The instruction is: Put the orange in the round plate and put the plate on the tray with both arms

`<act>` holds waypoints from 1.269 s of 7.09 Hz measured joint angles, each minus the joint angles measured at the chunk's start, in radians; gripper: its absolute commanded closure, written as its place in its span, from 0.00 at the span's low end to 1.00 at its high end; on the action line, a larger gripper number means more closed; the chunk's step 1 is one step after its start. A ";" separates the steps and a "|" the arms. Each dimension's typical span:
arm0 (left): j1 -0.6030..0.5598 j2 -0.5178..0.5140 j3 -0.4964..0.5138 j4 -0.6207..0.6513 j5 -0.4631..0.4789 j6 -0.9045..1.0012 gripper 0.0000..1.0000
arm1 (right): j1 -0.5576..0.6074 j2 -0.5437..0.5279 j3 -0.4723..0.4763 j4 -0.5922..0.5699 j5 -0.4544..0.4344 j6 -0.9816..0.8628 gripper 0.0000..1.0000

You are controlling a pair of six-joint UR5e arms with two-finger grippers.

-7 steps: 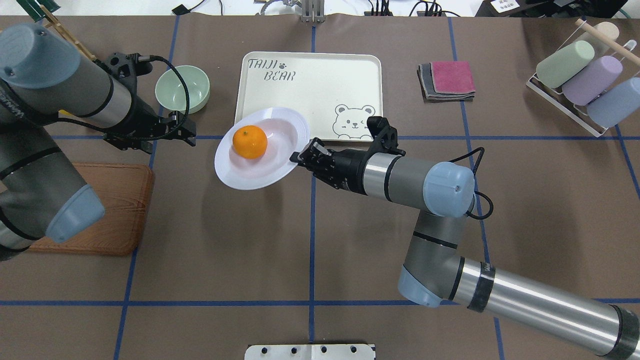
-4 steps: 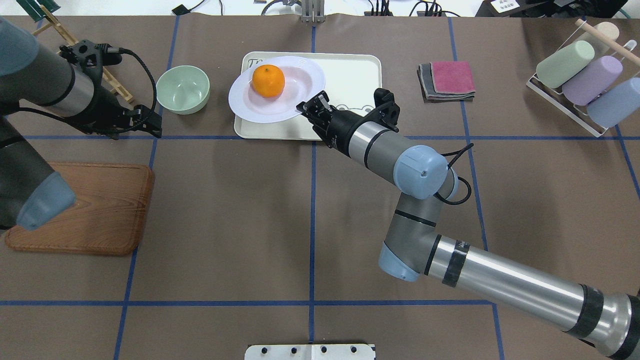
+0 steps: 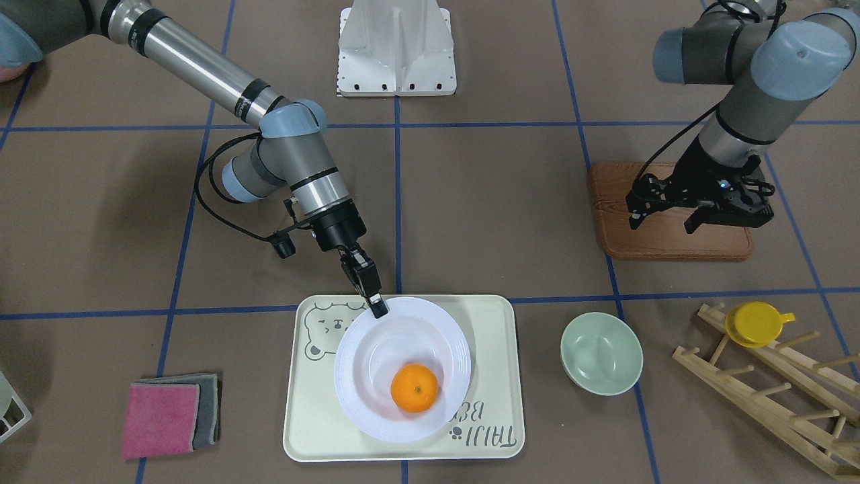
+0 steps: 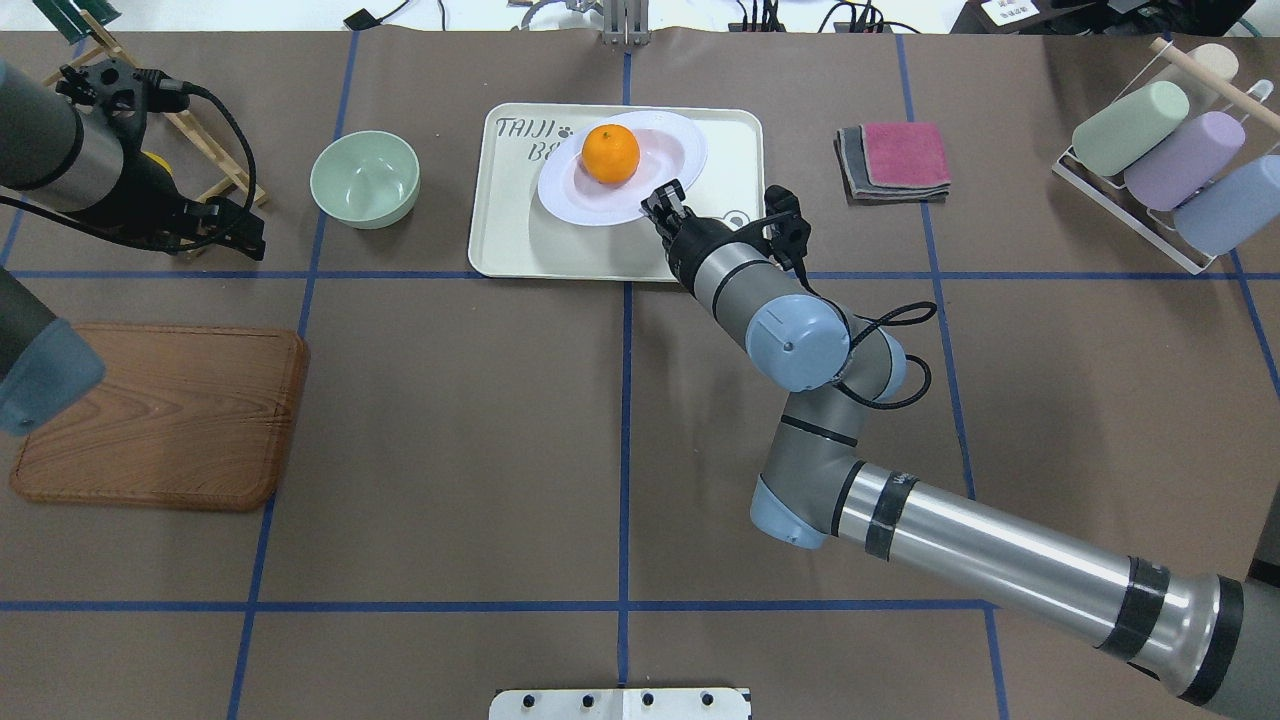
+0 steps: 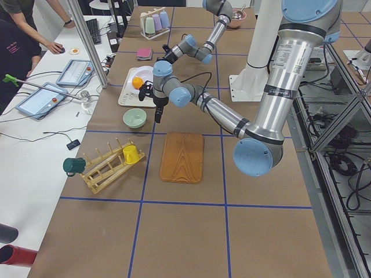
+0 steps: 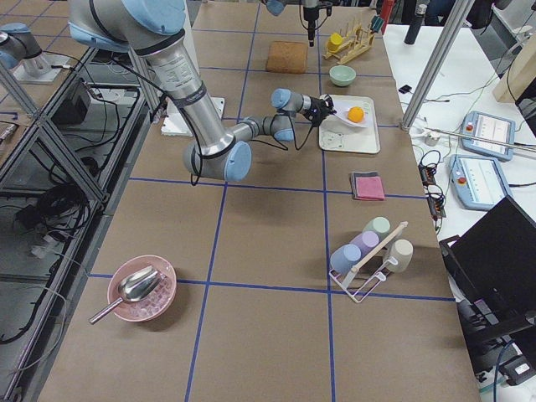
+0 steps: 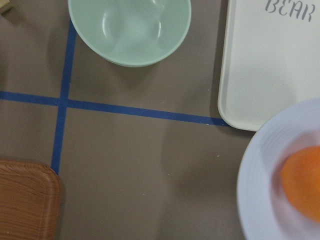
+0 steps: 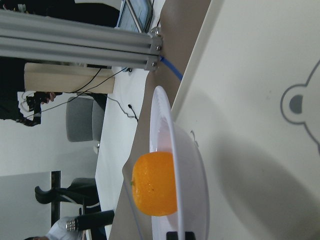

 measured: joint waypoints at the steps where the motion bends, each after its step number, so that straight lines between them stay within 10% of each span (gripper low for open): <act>1: -0.001 0.000 0.001 0.000 0.002 0.001 0.03 | 0.001 0.007 0.010 -0.037 0.019 -0.013 0.00; 3: -0.002 0.000 0.004 -0.001 0.005 0.002 0.03 | 0.038 -0.067 0.152 -0.155 0.259 -0.210 0.00; 6: -0.016 0.007 0.015 -0.001 0.004 0.051 0.03 | 0.219 -0.298 0.616 -0.605 0.716 -0.683 0.00; 9: -0.186 0.135 0.028 0.004 -0.099 0.391 0.03 | 0.454 -0.376 0.728 -0.841 0.875 -1.058 0.00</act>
